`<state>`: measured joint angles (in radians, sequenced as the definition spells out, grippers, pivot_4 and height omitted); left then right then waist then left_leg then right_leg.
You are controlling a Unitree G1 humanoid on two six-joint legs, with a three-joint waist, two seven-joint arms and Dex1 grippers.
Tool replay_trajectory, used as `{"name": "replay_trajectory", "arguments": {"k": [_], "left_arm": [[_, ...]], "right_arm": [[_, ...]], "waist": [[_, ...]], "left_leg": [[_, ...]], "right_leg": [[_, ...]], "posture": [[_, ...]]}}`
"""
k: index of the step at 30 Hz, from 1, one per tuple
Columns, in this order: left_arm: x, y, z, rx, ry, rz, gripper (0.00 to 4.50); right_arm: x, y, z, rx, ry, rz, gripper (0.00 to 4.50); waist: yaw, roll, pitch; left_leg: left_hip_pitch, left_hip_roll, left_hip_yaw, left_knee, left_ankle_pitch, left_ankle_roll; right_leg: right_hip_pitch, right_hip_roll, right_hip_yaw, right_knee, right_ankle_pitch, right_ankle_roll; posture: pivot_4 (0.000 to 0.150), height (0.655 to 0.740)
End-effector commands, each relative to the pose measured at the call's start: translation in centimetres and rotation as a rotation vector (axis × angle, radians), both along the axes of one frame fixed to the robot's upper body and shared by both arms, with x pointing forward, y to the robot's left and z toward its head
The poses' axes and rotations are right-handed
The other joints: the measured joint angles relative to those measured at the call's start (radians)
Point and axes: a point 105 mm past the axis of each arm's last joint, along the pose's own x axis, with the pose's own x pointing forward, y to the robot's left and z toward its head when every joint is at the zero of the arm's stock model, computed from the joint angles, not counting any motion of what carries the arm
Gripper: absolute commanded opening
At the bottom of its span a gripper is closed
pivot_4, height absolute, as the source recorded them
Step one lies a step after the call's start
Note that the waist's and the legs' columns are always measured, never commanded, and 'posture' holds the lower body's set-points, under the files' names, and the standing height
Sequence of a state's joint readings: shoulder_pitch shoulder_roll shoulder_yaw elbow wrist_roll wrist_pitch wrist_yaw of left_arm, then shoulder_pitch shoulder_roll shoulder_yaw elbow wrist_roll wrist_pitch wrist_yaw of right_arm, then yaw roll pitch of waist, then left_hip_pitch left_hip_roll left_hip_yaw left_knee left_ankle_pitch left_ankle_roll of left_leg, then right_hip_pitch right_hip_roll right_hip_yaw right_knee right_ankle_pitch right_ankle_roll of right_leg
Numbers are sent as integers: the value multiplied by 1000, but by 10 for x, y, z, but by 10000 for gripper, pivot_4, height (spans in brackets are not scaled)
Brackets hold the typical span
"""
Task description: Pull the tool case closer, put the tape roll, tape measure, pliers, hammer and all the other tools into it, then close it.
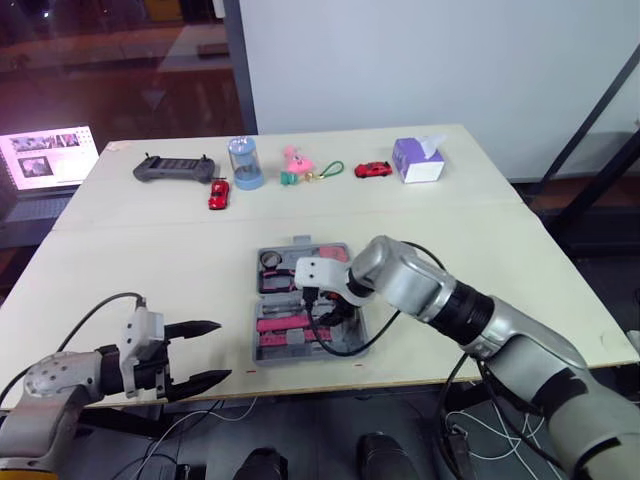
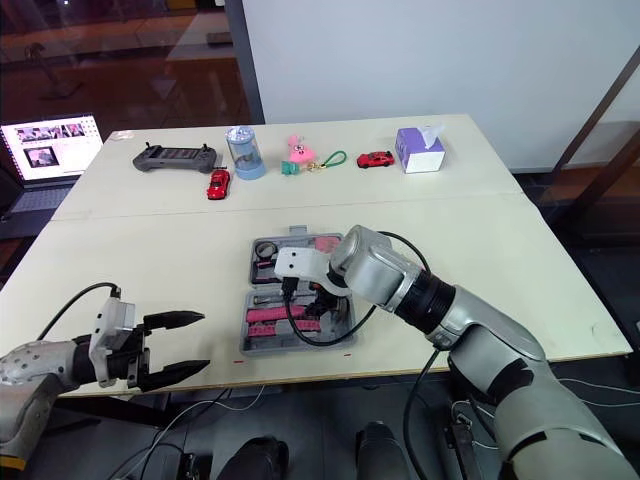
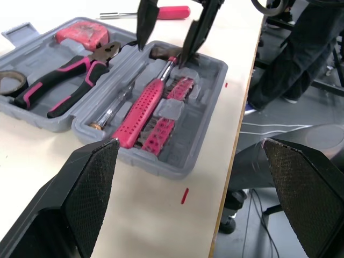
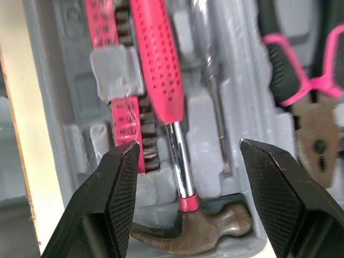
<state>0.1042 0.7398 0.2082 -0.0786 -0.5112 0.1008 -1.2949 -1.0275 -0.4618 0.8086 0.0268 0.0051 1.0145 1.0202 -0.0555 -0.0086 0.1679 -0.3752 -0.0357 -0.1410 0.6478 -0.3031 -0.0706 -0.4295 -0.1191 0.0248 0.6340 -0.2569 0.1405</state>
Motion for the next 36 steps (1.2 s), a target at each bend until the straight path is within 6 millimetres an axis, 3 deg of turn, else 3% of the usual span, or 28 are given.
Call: {"name": "replay_trajectory", "arguments": {"k": [1,2,5,7,12,19,25,36], "left_arm": [[1,-3,7,-6,-22,-13,45000],[1,-2,7,-6,-22,-13,45000],[3,-3,8,-7,-24,-9,45000],[4,-3,9,-8,-24,-8,45000],[7,-6,12,-12,-29,-7,45000],[8,-4,14,-8,-28,-6,45000],[7,-3,15,-4,-28,-5,45000],[6,-2,16,2,-31,1,45000]], "right_arm": [[-9,3,14,93,-24,-1,25829],[-10,4,15,106,-25,-6,23391],[-18,7,13,190,-32,-30,7511],[-18,11,13,233,-69,-48,551],[-22,26,-7,354,-96,-109,551],[-19,22,-23,373,-111,-154,551],[-14,13,-37,358,-92,-199,551],[-23,-28,-106,127,48,-357,551]], "waist": [[2,0,0],[3,0,0],[10,0,0],[10,0,0],[10,-1,0],[10,-1,0],[10,-1,0],[12,0,-11]], "left_leg": [[0,0,0,0,0,0],[0,0,0,0,0,0],[0,0,0,0,0,1],[0,0,0,0,0,1],[0,0,0,0,0,0],[1,0,0,0,0,0],[1,0,0,0,0,0],[4,0,0,0,-1,2]], "right_leg": [[0,0,0,0,0,0],[0,0,0,0,0,0],[0,0,0,0,0,0],[0,0,0,0,0,0],[0,0,0,0,0,0],[1,0,0,0,0,0],[1,0,0,0,0,0],[5,0,0,0,0,0]], "posture": [[1500,7400],[1500,7400],[1500,7400],[1500,7400],[1500,7400],[1500,7400],[1500,7400],[1500,7400]]}}
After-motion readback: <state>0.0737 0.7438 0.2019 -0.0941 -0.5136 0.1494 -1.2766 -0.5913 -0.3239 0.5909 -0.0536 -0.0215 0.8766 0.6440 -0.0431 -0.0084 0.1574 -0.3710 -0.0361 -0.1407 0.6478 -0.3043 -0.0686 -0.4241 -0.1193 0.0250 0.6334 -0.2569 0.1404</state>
